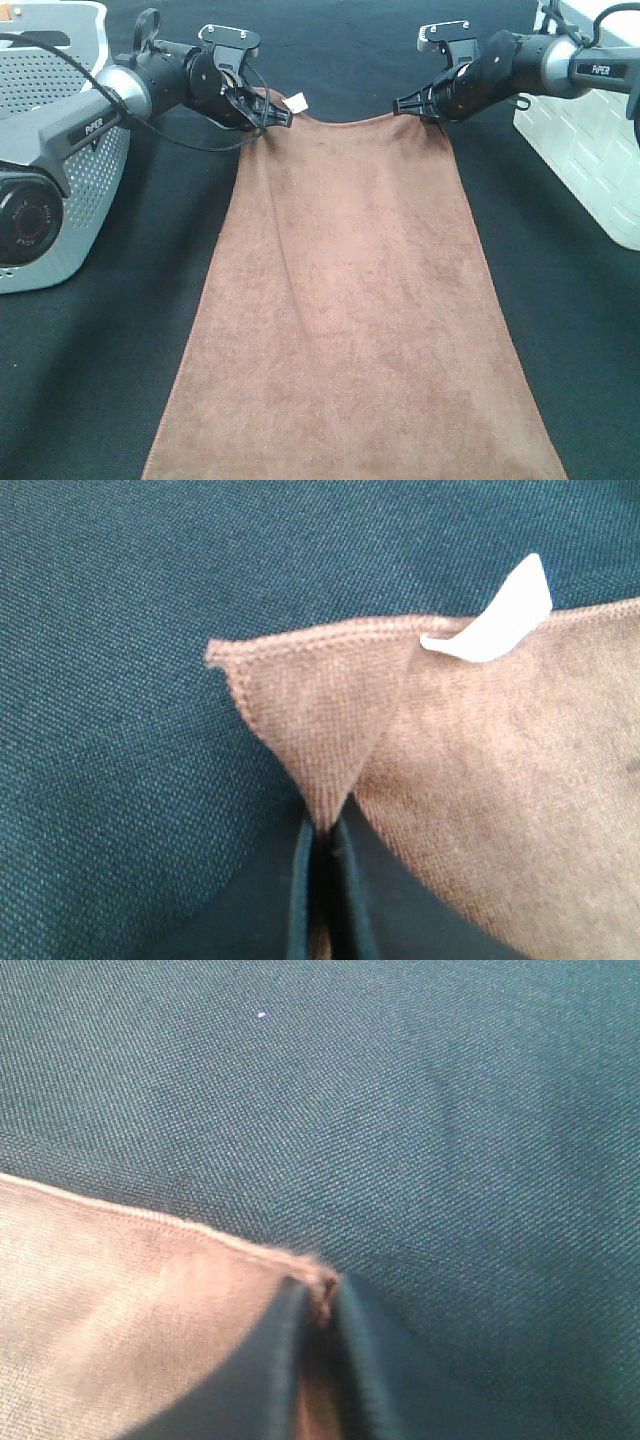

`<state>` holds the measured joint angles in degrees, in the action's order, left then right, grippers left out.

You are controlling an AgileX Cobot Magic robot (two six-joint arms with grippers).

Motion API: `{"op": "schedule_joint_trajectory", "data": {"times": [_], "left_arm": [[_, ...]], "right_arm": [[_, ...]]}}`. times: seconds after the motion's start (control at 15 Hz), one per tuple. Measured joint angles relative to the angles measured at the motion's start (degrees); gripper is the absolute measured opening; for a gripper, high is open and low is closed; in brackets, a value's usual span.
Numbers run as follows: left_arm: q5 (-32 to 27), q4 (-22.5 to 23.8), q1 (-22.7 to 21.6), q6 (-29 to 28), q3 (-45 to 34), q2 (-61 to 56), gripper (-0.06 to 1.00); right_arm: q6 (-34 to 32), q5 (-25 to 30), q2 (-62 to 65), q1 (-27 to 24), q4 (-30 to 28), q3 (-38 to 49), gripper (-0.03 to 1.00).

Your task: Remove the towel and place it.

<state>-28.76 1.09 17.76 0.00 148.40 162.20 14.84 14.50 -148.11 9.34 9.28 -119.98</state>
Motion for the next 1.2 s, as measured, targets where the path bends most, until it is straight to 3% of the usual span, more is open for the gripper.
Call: {"op": "schedule_joint_trajectory", "data": {"times": [0.13, 0.27, 0.4, 0.53, 0.67, 0.8, 0.87, 1.0, 1.2], "left_arm": [[0.5, 0.0, 0.0, 0.0, 0.0, 0.0, 0.26], [0.5, 0.1, 0.0, -1.7, 0.0, 0.0, 0.57], [0.4, 1.4, 0.0, -4.1, 0.0, 0.0, 0.78], [-1.1, 3.3, 0.0, -5.0, 0.0, -0.6, 0.84], [-8.0, 3.5, 0.0, -5.1, 0.0, -4.0, 0.84], [-15.1, 3.0, 0.0, -4.9, 0.0, -7.7, 0.85], [-23.8, 3.0, 0.0, -3.8, 0.0, -12.7, 0.85], [-32.9, 5.4, -1.0, -3.1, 0.0, -19.0, 0.85], [-40.1, 6.0, -7.6, -3.0, 0.0, -26.4, 0.85]], "right_arm": [[-0.1, -0.5, 0.0, 0.0, 0.1, -0.1, 0.49], [-0.5, -0.5, 0.0, 0.0, 0.2, -0.1, 0.69], [-0.5, 1.3, 0.1, 0.0, 0.2, -0.1, 0.75], [-0.6, 3.8, 1.3, 0.0, 0.2, -0.1, 0.76], [-0.6, 8.4, 4.8, 0.0, 0.2, -0.1, 0.76], [-0.6, 17.0, 10.0, 0.0, 0.0, -0.1, 0.76], [-1.5, 24.4, 14.2, 0.0, -0.2, -0.1, 0.76], [-6.4, 33.5, 20.9, -0.7, -0.2, -0.1, 0.76], [-10.1, 41.9, 30.0, -5.0, -0.6, -0.2, 0.76]]}}
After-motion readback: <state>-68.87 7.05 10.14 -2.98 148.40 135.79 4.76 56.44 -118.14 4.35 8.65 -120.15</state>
